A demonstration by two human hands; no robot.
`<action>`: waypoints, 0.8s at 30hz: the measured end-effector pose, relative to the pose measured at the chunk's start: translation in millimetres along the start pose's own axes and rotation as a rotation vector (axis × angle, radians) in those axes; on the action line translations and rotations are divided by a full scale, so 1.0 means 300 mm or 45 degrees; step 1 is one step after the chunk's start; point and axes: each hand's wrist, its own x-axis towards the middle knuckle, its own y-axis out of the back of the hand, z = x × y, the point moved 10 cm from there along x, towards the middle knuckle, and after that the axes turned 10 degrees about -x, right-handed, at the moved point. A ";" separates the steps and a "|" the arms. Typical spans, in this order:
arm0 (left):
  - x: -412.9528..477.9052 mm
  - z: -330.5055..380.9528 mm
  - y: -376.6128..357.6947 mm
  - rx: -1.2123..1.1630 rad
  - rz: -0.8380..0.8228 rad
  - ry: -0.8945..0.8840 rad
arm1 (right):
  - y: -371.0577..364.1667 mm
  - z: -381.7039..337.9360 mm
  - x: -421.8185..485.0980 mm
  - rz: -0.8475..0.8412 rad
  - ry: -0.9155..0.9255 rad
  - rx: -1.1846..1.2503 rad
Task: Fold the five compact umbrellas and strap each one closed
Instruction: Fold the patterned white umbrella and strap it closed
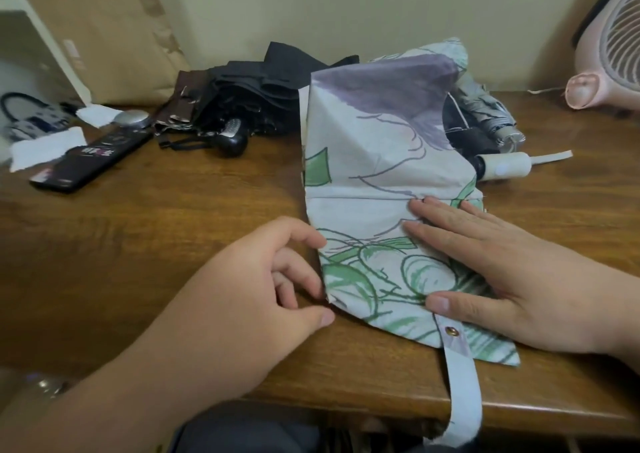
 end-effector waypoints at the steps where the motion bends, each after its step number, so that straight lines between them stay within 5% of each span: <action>1: 0.000 -0.001 0.007 -0.024 0.051 -0.021 | 0.006 0.000 -0.004 0.030 0.004 0.024; 12: -0.029 0.004 0.038 -0.574 0.187 -0.007 | 0.006 -0.030 -0.024 0.100 0.064 0.044; 18: -0.012 -0.026 -0.001 -0.609 0.125 0.177 | -0.002 -0.027 -0.023 0.075 0.057 0.020; 24: -0.001 -0.022 -0.003 -0.581 0.070 0.133 | -0.010 -0.027 -0.018 0.036 0.044 0.009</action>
